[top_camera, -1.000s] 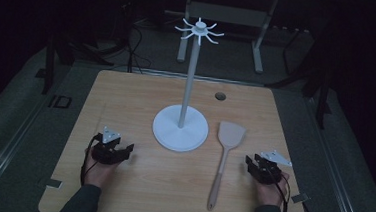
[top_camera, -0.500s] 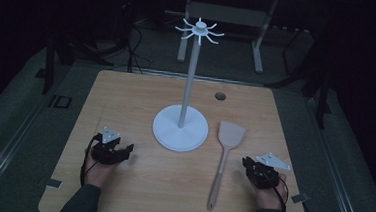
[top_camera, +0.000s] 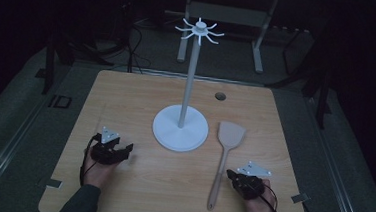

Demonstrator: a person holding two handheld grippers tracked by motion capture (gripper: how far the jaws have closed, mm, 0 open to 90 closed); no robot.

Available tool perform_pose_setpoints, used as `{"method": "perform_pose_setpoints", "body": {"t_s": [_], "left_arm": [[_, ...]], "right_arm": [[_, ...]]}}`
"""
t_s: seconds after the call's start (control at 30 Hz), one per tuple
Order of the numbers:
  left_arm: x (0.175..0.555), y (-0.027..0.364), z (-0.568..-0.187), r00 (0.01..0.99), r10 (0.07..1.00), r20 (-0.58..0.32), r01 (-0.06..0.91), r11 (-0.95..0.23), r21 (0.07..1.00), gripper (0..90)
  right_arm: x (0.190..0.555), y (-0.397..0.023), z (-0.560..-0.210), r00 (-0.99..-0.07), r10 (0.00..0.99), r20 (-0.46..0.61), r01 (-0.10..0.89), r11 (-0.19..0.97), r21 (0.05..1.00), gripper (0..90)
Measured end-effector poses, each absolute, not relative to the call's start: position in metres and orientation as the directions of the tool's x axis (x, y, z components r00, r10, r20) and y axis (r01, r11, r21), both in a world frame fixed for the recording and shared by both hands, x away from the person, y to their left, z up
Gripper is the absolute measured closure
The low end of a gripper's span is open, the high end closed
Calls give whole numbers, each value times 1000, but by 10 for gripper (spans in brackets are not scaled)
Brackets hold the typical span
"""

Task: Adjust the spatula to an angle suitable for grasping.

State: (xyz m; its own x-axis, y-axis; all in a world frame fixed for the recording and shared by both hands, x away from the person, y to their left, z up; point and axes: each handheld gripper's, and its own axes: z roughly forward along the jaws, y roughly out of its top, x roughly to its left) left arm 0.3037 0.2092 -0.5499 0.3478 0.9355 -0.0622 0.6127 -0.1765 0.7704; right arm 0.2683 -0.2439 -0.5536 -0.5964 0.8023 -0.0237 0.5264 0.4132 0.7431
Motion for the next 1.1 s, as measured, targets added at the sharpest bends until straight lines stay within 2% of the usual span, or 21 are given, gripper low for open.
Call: {"method": "perform_pose_setpoints", "body": {"t_s": [0.67,1.1], "left_arm": [[304,208,-551,347,936,-57,616,-182,766,402],[305,208,-551,347,936,-56,616,-183,766,402]], "right_arm": [[277,-204,-557,-655,755,-32,483,451,751,900],[291,-180,-560,-660,751,-6,474,422,773,900]]}}
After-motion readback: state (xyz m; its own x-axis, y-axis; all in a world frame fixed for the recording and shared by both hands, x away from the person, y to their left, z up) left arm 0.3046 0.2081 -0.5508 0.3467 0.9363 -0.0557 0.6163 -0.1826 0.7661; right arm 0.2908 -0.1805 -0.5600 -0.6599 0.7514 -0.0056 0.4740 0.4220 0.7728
